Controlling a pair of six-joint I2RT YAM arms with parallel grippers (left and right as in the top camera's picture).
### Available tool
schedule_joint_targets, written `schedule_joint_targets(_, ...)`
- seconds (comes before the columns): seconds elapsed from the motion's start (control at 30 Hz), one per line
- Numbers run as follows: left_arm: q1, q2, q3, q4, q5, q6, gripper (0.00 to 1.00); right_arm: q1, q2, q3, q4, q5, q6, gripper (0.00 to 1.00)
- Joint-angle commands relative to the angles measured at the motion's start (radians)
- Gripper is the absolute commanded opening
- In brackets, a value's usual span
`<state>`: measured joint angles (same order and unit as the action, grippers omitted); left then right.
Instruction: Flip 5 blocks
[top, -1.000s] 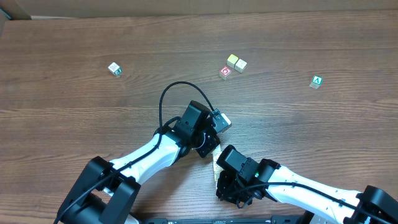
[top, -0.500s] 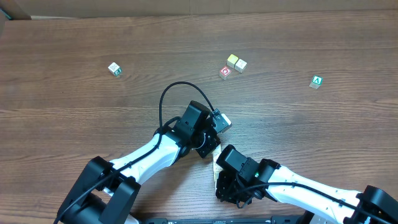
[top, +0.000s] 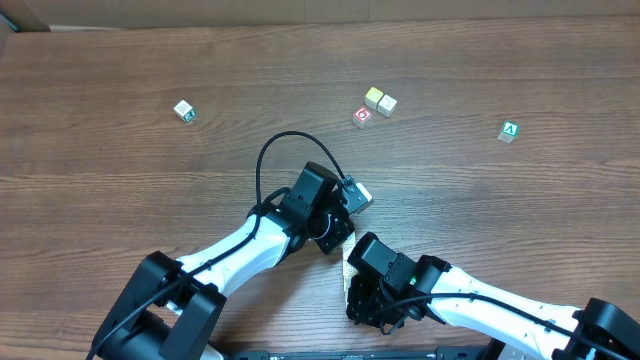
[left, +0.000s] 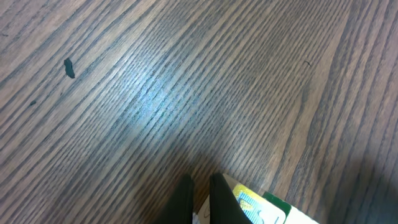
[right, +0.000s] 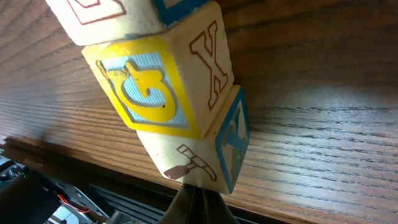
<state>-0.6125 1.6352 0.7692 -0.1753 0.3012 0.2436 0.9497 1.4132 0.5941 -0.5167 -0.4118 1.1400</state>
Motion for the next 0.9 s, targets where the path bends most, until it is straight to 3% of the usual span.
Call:
schedule_joint_targets(0.0, -0.010, 0.012, -0.008, -0.022, 0.055, 0.023, 0.05, -0.003, 0.004, 0.004, 0.014, 0.046, -0.012, 0.04)
schedule_joint_targets(0.87, -0.010, 0.012, -0.008, -0.026, 0.054, 0.022, 0.05, 0.127, -0.018, 0.056, -0.027, 0.165, 0.018, 0.04)
